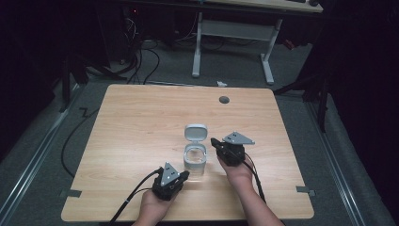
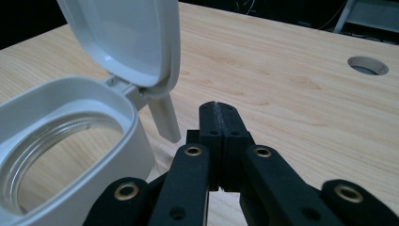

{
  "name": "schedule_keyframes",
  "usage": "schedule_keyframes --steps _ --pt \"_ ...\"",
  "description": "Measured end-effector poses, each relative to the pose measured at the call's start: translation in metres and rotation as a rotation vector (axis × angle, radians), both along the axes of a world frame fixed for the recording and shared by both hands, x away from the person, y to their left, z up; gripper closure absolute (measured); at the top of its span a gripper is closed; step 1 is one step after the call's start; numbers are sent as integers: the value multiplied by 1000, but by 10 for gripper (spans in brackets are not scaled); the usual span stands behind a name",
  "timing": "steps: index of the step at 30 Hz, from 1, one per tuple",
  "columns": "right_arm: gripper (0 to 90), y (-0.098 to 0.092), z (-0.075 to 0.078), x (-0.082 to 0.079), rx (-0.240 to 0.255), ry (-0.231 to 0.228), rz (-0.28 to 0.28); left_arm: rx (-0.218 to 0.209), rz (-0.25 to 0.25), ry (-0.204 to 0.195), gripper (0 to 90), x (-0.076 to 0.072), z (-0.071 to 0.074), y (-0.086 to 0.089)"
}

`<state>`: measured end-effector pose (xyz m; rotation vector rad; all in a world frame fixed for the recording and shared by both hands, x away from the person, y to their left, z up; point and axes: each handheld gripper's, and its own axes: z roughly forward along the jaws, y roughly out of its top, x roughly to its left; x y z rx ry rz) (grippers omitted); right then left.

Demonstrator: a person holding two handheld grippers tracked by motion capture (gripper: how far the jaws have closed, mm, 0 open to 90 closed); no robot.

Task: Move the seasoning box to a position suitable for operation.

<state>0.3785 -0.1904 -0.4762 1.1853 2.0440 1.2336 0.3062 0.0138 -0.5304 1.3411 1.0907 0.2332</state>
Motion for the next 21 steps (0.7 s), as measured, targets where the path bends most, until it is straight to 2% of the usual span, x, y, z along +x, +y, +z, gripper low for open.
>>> schedule_keyframes --steps 7,12,21 --pt "900 0 6 10 11 -12 -5 15 -3 -5 878 1 -3 0" --pt "900 5 13 18 22 -20 0 -12 2 -1 862 2 -3 1" --pt "900 10 27 29 37 -52 13 -9 6 -5 864 2 -3 1"
